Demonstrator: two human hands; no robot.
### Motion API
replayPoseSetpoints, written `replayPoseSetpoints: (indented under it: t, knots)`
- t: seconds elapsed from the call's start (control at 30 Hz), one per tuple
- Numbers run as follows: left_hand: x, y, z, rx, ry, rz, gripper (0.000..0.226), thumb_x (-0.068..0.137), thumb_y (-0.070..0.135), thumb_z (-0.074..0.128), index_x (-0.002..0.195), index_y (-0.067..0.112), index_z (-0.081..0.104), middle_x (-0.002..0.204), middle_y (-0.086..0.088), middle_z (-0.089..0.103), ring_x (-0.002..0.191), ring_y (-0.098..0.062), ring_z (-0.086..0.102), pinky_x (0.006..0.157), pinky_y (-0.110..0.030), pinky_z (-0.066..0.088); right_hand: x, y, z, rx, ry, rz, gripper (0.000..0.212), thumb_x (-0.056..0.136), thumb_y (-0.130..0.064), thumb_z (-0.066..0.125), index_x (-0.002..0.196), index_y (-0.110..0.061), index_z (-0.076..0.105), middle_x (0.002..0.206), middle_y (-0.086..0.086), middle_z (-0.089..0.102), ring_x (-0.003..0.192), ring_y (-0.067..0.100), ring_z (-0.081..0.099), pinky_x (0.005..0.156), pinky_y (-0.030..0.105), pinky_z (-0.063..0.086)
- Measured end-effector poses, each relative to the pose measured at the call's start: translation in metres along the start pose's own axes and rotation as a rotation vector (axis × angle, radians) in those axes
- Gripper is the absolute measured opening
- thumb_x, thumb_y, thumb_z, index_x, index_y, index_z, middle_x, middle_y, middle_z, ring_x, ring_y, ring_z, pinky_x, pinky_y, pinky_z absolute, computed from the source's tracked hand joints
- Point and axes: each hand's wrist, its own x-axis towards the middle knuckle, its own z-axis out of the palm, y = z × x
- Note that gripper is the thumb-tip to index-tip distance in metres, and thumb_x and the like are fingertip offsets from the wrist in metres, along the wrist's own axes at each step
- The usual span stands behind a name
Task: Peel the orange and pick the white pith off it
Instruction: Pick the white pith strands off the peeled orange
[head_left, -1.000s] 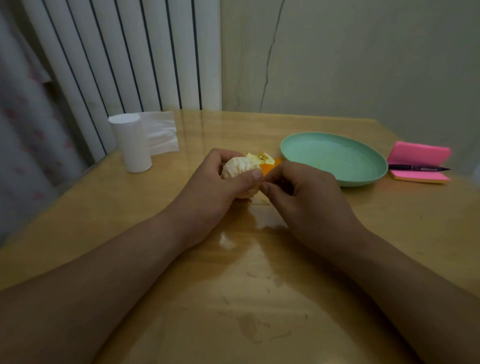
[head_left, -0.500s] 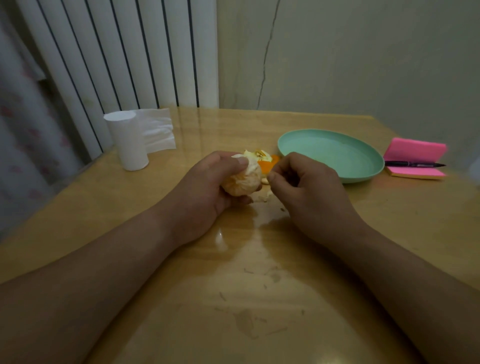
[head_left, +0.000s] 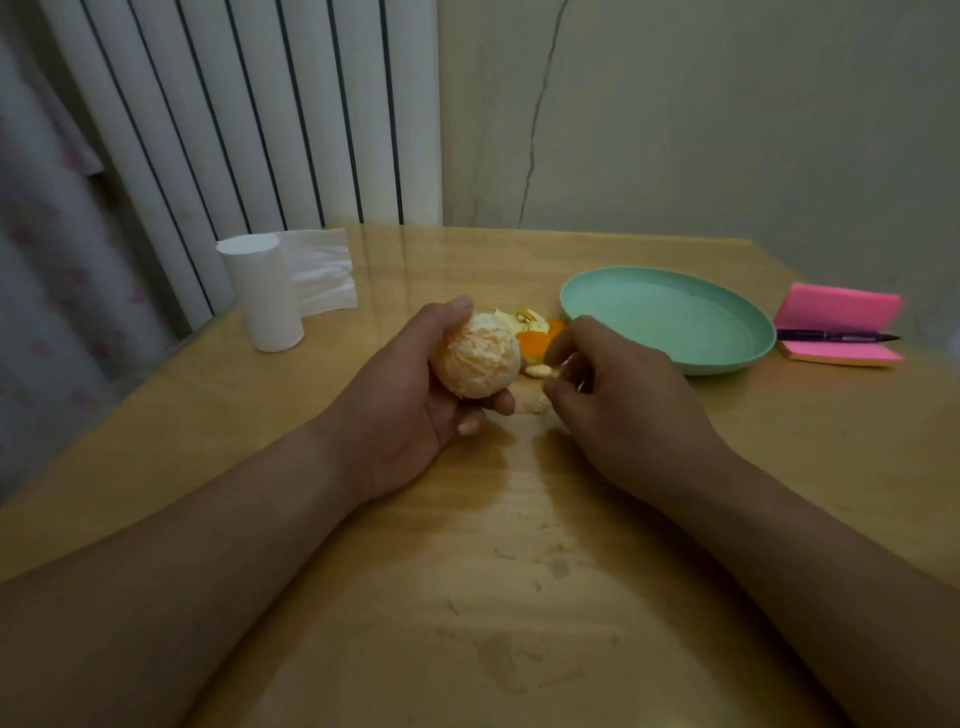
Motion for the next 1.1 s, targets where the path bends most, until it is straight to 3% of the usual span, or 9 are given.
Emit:
replayPoseSetpoints:
  t: [0.1,0.2,0.27,0.43,0.57,0.7,0.8,0.9,1.1]
  knots:
    - [0.001,-0.001,-0.001,-0.021,0.007,0.014,0.041,0.107,0.037,0.047,0.128,0.004,0.06,0.112,-0.02,0.066,0.081,-0.027,0.065,0.054,-0.03,0.043,-0.001,-0.002,-0.001,0.008,0.058,-0.009,0.016,0.102,-0.045,0.064,0.095,-0.031,0.069,0.078,-0.013,0.063,0.073,0.007,0.058,0.063,0.034,0.048]
    - [0.001,-0.002,-0.001,-0.051,0.026,-0.009,0.039,0.106,0.029,0.046,0.129,0.001,0.062,0.107,-0.017,0.069,0.085,-0.027,0.065,0.059,-0.03,0.051,-0.001,-0.006,-0.002,0.073,0.082,-0.023,0.008,0.102,-0.035,0.066,0.109,-0.034,0.069,0.091,-0.015,0.064,0.082,0.006,0.06,0.073,0.037,0.054]
    - [0.002,-0.003,-0.003,-0.043,0.032,-0.007,0.041,0.106,0.027,0.047,0.132,0.0,0.062,0.108,-0.016,0.071,0.088,-0.026,0.066,0.064,-0.029,0.055,-0.003,-0.008,-0.001,0.171,0.094,-0.021,0.005,0.102,-0.034,0.068,0.107,-0.032,0.068,0.086,-0.015,0.064,0.079,0.006,0.06,0.072,0.04,0.056]
    - [0.006,-0.008,-0.008,0.043,0.024,0.081,0.051,0.098,0.028,0.064,0.142,0.003,0.057,0.137,-0.026,0.066,0.111,-0.036,0.066,0.092,-0.044,0.051,-0.007,-0.014,0.0,0.261,0.108,-0.087,0.011,0.099,-0.038,0.07,0.105,-0.029,0.071,0.087,-0.017,0.068,0.082,0.008,0.063,0.072,0.038,0.056]
    - [0.006,-0.01,-0.007,0.124,0.027,0.131,0.044,0.096,0.026,0.07,0.136,0.008,0.06,0.131,-0.02,0.07,0.108,-0.031,0.068,0.085,-0.039,0.054,-0.008,-0.013,0.0,0.245,0.12,-0.107,0.015,0.096,-0.038,0.075,0.106,-0.028,0.07,0.088,-0.018,0.068,0.08,0.008,0.064,0.07,0.037,0.056]
    - [0.007,-0.01,-0.01,0.25,0.058,0.167,0.05,0.087,0.033,0.078,0.134,0.022,0.064,0.13,-0.01,0.072,0.12,-0.034,0.069,0.101,-0.049,0.055,-0.007,-0.012,-0.001,0.168,0.105,-0.135,0.016,0.096,-0.037,0.075,0.108,-0.027,0.071,0.089,-0.018,0.066,0.08,0.006,0.063,0.071,0.036,0.056]
    - [0.004,-0.009,-0.01,0.486,0.064,0.231,0.043,0.094,0.04,0.08,0.133,0.035,0.061,0.125,0.003,0.071,0.112,-0.018,0.071,0.093,-0.037,0.061,-0.007,-0.012,-0.003,0.097,0.083,-0.149,0.013,0.098,-0.036,0.072,0.108,-0.028,0.072,0.089,-0.018,0.066,0.081,0.005,0.062,0.071,0.034,0.056]
    - [0.0,-0.008,-0.008,0.58,0.08,0.28,0.04,0.096,0.037,0.075,0.133,0.037,0.059,0.121,0.008,0.069,0.101,-0.004,0.071,0.078,-0.02,0.057,-0.007,-0.012,-0.005,-0.001,0.078,-0.18,0.012,0.099,-0.038,0.067,0.106,-0.029,0.072,0.089,-0.015,0.068,0.08,0.007,0.062,0.071,0.038,0.056]
    - [-0.001,-0.007,-0.005,0.581,0.09,0.287,0.041,0.093,0.037,0.077,0.13,0.033,0.061,0.118,0.006,0.071,0.095,-0.004,0.071,0.073,-0.018,0.055,-0.006,-0.014,-0.005,-0.095,0.094,-0.231,0.013,0.101,-0.036,0.061,0.1,-0.025,0.069,0.084,-0.008,0.067,0.075,0.016,0.06,0.066,0.043,0.052]
